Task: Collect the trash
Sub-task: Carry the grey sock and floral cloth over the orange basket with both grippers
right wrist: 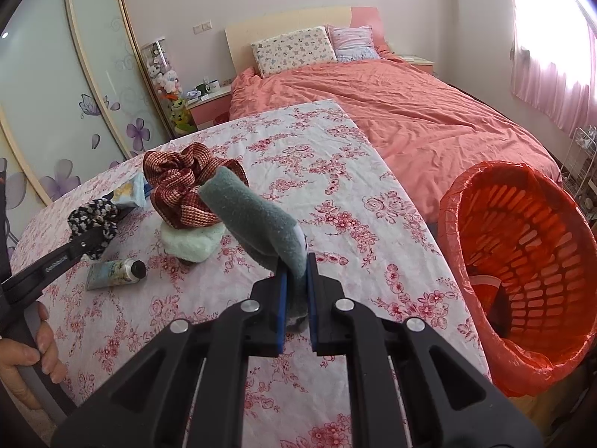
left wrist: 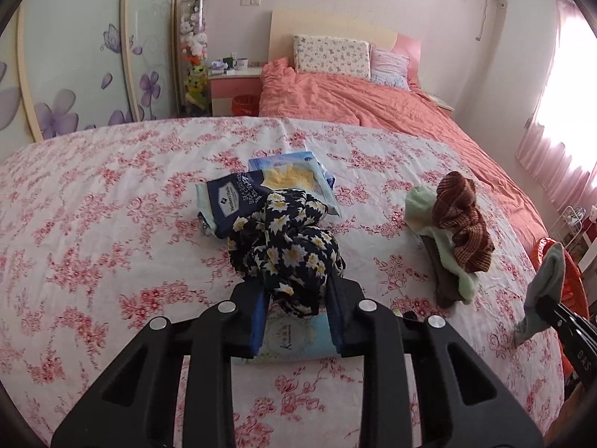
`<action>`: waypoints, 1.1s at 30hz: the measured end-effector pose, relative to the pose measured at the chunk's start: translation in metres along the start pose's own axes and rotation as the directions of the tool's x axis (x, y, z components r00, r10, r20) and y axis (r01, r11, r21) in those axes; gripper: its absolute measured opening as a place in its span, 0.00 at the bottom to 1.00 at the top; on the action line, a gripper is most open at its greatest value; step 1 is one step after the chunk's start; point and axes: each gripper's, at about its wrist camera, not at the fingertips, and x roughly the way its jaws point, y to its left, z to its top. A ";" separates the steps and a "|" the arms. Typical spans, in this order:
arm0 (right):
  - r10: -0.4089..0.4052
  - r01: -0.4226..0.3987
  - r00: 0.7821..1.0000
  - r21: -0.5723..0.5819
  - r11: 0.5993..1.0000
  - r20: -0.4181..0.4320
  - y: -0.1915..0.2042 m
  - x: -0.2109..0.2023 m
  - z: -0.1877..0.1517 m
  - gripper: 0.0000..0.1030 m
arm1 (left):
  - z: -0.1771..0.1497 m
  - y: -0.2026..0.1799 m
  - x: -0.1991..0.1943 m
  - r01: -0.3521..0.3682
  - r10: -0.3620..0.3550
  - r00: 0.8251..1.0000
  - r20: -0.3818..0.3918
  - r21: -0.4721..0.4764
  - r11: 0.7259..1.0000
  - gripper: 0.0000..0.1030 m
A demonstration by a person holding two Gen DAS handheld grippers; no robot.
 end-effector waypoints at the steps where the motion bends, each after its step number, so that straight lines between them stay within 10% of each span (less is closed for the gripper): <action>1: -0.001 0.001 1.000 0.000 1.000 0.001 0.000 -0.002 -0.001 0.10 | 0.000 -0.001 -0.004 0.000 0.000 1.000 0.007 0.008 1.000 0.27; 33: -0.067 0.063 0.986 0.031 0.998 0.152 -0.034 -0.099 -0.004 0.10 | -0.007 -0.063 -0.084 -0.058 0.033 0.988 0.152 0.166 0.984 0.27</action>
